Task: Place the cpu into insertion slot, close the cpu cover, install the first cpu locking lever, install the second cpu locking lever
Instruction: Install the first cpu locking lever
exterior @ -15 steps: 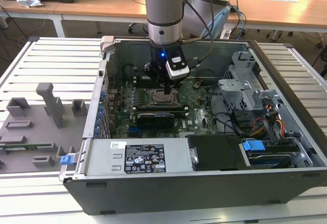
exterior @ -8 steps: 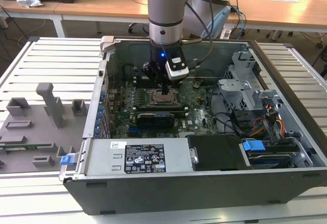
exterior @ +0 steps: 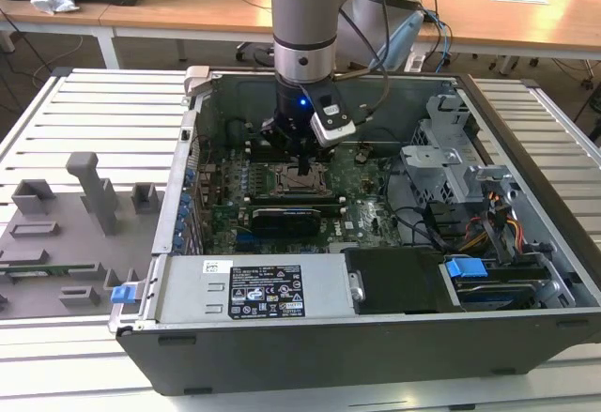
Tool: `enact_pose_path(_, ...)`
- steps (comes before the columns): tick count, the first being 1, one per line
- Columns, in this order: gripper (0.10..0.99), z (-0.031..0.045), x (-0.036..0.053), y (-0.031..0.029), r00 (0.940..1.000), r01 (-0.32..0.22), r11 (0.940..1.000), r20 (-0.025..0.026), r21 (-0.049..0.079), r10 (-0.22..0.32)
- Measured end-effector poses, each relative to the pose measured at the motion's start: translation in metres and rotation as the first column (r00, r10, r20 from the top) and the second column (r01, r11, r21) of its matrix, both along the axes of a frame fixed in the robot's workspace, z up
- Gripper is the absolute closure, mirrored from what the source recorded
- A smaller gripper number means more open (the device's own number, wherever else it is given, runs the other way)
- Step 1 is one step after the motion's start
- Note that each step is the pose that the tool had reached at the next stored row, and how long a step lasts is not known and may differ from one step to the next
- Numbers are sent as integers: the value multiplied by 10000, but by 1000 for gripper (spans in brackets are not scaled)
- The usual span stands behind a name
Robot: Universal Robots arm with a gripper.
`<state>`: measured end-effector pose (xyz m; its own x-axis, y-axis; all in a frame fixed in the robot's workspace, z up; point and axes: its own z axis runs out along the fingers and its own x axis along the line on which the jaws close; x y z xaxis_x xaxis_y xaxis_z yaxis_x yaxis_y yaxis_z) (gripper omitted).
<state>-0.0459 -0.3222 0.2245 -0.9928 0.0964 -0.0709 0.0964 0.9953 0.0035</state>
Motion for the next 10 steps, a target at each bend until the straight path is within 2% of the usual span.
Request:
enact_pose_path(2, 980, -4, 0, 0, 9994, -354, 9993, -19, -147, 354)
enact_pose_path(4, 980, -5, 0, -1, 9982, -592, 9974, -46, -400, 590)
enact_pose_path(7, 980, 29, 0, 0, 9981, -609, 9973, -47, -403, 607)
enact_pose_path(10, 980, 115, 0, 0, 9981, -609, 9973, -43, -402, 607)
